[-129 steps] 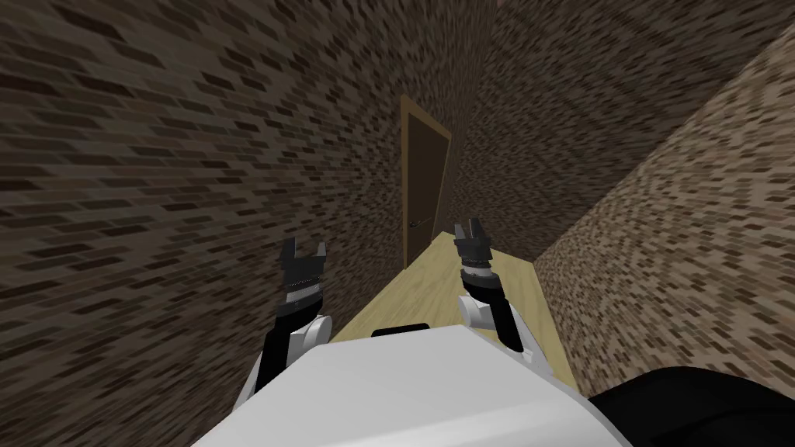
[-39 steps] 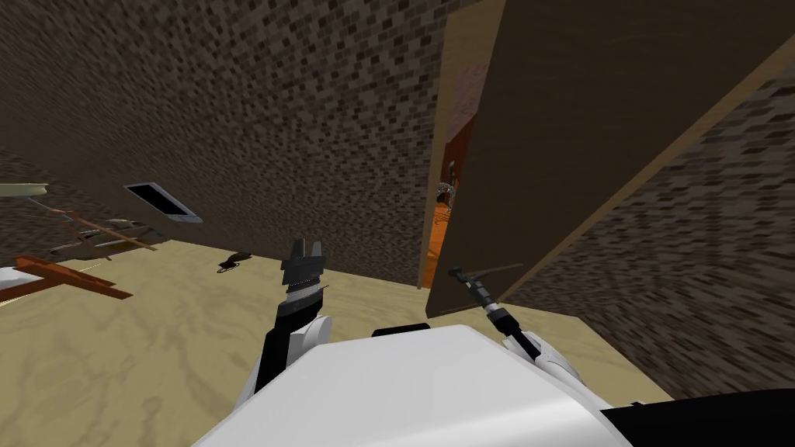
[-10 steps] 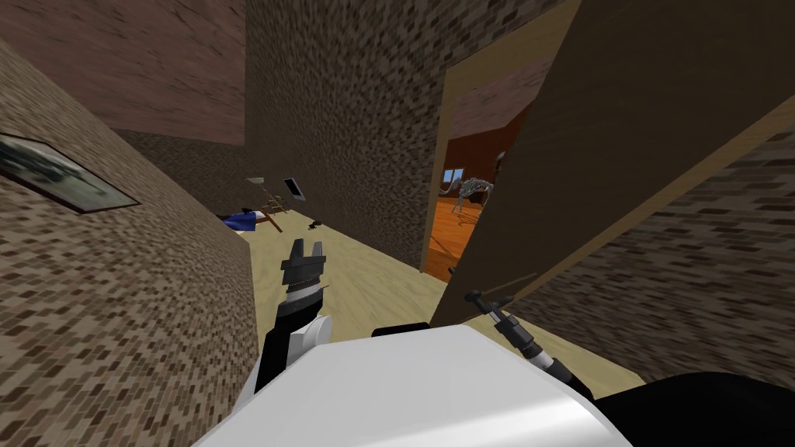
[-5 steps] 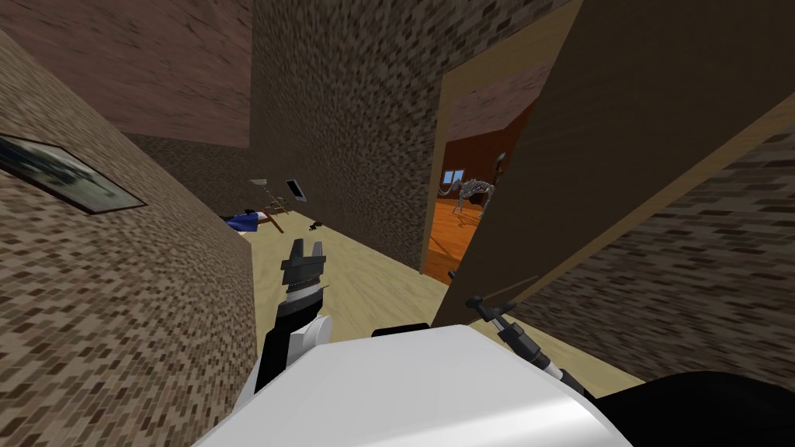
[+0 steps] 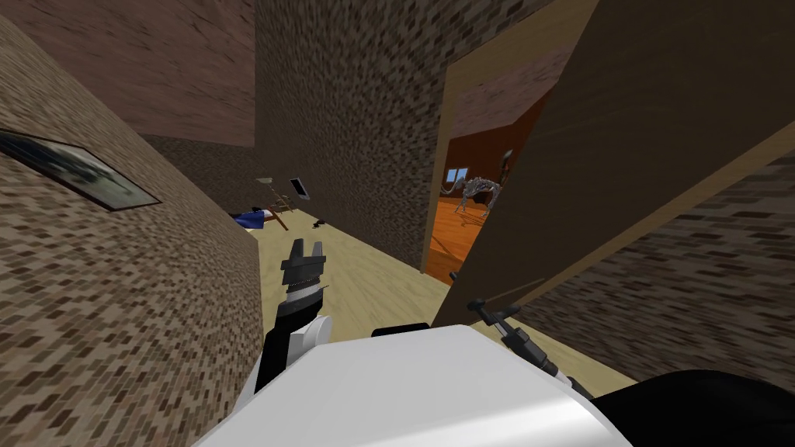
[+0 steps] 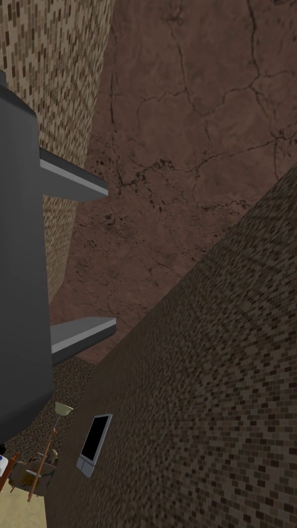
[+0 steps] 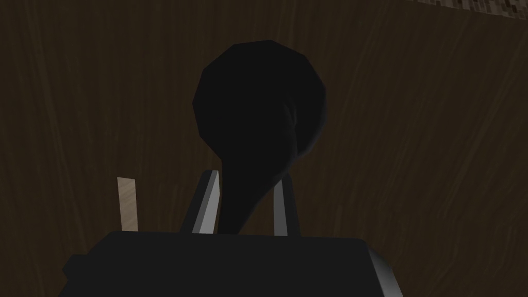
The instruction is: Pull the door open
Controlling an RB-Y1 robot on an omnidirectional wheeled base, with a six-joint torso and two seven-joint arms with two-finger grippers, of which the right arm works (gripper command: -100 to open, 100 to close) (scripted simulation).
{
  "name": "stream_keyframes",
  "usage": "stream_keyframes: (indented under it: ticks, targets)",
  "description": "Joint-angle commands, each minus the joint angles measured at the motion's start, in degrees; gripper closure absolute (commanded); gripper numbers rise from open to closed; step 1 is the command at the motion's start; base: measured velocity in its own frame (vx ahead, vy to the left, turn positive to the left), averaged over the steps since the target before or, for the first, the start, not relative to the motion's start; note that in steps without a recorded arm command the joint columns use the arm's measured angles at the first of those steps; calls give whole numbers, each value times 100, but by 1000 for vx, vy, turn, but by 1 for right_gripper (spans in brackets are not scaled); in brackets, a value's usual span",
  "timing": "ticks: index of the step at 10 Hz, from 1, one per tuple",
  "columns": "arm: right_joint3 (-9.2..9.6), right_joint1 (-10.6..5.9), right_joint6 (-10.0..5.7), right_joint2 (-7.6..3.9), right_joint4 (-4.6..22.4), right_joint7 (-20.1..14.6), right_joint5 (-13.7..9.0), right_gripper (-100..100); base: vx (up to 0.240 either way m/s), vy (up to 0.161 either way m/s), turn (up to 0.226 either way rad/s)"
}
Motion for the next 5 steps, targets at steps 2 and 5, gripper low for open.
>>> stream_keyframes:
  ticks: [2, 5]
  targets:
    - [80, 145, -171, 21, -42, 54, 74, 100, -87, -38, 104]
    - [88, 158, -204, 22, -36, 64, 82, 100, -70, -17, 30]
